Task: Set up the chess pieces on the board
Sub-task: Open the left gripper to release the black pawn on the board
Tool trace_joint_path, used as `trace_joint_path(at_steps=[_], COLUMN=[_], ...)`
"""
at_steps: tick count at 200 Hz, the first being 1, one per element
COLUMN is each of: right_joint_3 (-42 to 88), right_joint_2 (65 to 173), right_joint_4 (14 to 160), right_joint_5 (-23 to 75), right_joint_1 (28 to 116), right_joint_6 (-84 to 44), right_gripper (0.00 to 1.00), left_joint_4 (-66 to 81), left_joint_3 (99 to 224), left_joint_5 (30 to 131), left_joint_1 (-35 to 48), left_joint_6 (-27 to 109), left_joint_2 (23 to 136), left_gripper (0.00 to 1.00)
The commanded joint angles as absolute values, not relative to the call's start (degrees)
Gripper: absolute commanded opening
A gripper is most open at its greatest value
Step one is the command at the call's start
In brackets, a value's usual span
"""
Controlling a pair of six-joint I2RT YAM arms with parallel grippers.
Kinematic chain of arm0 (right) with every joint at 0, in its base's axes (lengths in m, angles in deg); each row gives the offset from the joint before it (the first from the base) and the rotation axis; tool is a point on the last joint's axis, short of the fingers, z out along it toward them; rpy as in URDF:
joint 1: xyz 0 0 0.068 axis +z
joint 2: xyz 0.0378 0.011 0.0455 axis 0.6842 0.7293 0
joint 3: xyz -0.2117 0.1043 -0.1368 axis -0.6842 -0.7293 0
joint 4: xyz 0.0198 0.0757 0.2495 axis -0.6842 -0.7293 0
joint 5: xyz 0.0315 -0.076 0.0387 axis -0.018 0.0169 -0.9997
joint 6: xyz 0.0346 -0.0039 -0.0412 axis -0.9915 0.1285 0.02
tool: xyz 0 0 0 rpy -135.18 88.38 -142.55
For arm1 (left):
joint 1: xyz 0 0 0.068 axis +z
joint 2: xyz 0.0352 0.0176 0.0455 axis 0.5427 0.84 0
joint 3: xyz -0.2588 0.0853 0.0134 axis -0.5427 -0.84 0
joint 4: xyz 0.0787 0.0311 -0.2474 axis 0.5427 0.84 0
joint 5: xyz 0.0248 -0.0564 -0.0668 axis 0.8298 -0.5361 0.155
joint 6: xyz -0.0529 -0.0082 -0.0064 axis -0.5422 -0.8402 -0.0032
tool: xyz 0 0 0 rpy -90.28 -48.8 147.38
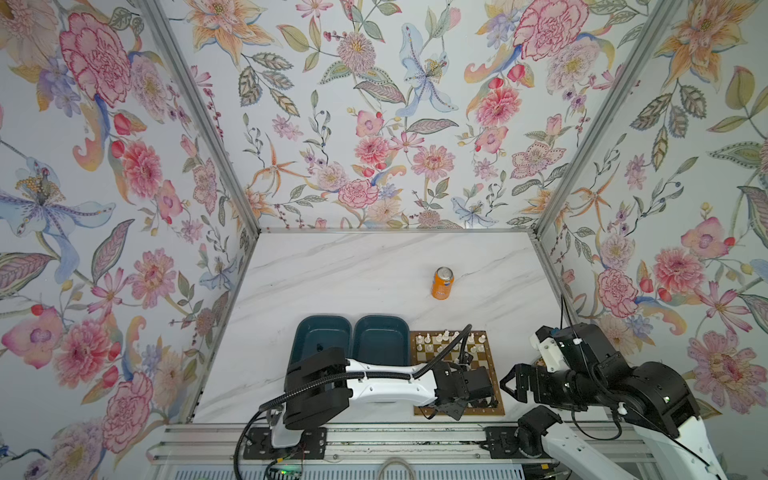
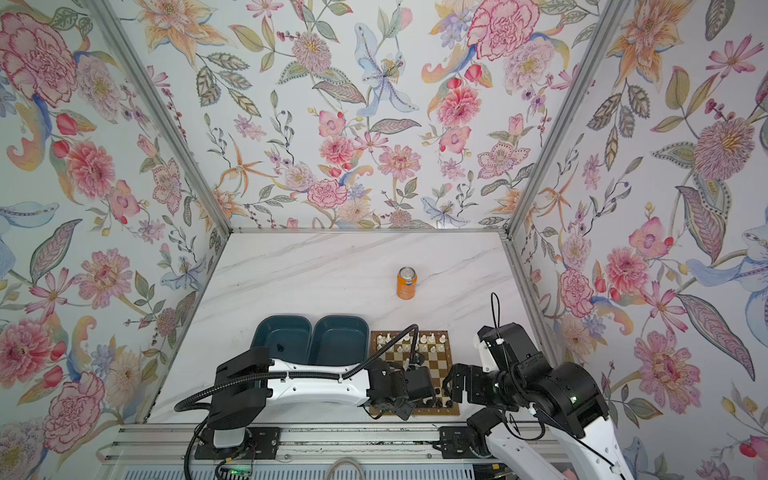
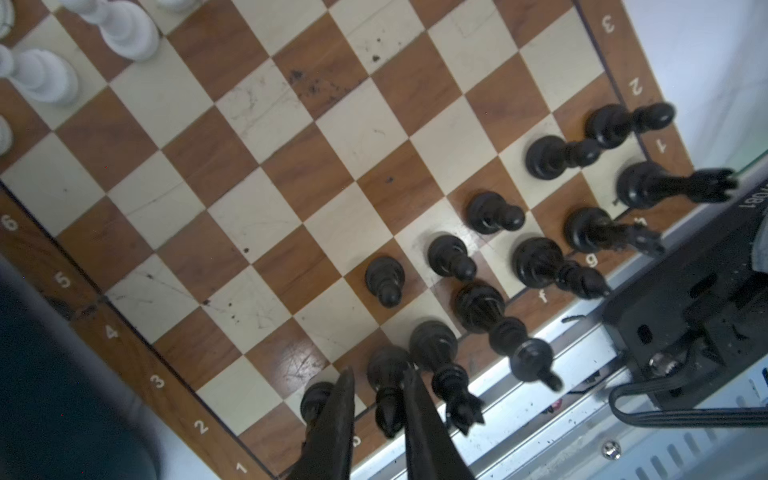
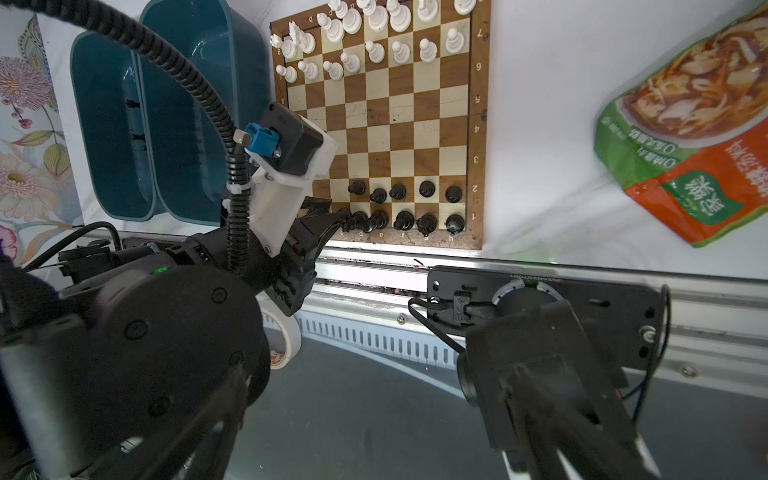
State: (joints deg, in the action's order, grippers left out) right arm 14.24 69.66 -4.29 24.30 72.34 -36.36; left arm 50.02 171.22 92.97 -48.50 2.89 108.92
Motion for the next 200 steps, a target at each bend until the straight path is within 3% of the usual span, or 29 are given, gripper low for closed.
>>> trace_joint_path(at_steps=[1, 69, 142, 200], right_joint_3=[14.99, 15.15, 14.74, 14.59], right_joint_2=[69.01, 69.66, 69.97, 69.99], right_joint_4=[-5.76, -5.52, -5.32, -4.97], right_joint_5=[25.35, 25.69, 25.68, 25.56], right_joint_1=[72.19, 72.19, 72.18, 72.25], right_joint_6=[-36.71, -36.17, -35.76, -35.75], right_gripper=[0.99, 0.99, 0.99, 0.99], left_joint_4=[52.49, 53.71, 53.70, 54.71], left_joint_3=[173.00, 173.35, 174.15, 175.25], left_joint_5=[93.15, 93.31, 93.30, 93.59], left_joint_1=[-47.71, -47.73, -47.65, -47.61], left_joint_6=[3.83, 4.02, 4.28, 4.37], left_joint_2=[110.12, 110.36, 110.54, 110.38], left_gripper=[0.24, 0.24, 0.32, 0.32])
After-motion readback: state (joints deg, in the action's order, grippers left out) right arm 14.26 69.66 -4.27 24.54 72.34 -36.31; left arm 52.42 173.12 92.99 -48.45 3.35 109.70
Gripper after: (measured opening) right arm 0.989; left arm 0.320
